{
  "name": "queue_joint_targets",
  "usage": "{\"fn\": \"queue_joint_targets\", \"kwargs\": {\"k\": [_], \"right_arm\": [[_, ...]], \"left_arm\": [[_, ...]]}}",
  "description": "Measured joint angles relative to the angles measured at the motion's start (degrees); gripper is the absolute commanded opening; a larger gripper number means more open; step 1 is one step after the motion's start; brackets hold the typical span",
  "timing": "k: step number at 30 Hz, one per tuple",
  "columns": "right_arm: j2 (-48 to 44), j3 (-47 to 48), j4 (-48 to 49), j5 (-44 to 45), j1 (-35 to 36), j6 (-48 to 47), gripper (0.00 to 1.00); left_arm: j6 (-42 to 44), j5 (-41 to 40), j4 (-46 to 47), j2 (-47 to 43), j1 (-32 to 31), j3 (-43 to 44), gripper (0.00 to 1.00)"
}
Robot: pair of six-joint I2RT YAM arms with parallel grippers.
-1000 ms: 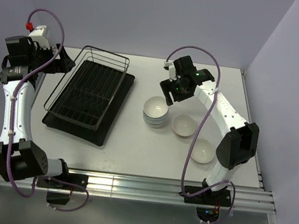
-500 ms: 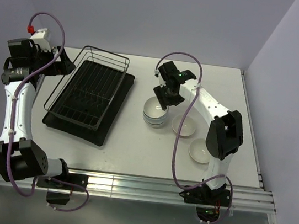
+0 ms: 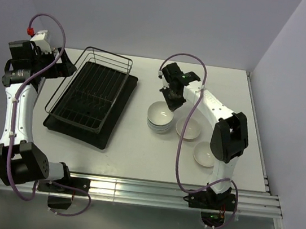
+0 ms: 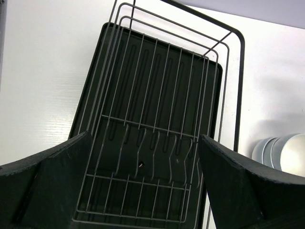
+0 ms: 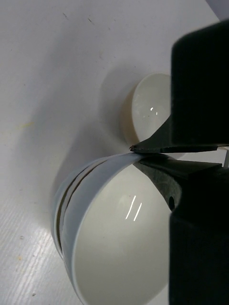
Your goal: Load the bowls into the dish rack
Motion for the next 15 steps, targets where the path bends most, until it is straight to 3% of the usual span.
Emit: {"fn": "queue_joint_targets", "kwargs": {"k": [2,8,15], "right_arm": [[0.0,0.0,-0.3,-0.2,0.0,-0.1,0.0],[0.0,1.4,-1.4,-0.5,0.0,-0.3,0.0],[-0.4,9.3,-2.1,-3.0,-0.5,-0.4,0.0]], "left_arm": [[-0.3,0.0,0.0,0.0,0.0,0.0,1.0],[-1.5,0.0,0.4,0.0,0.0,0.0,0.99],[-1.9,1.5,3.0,-0.7,0.0,0.0,0.99]]}}
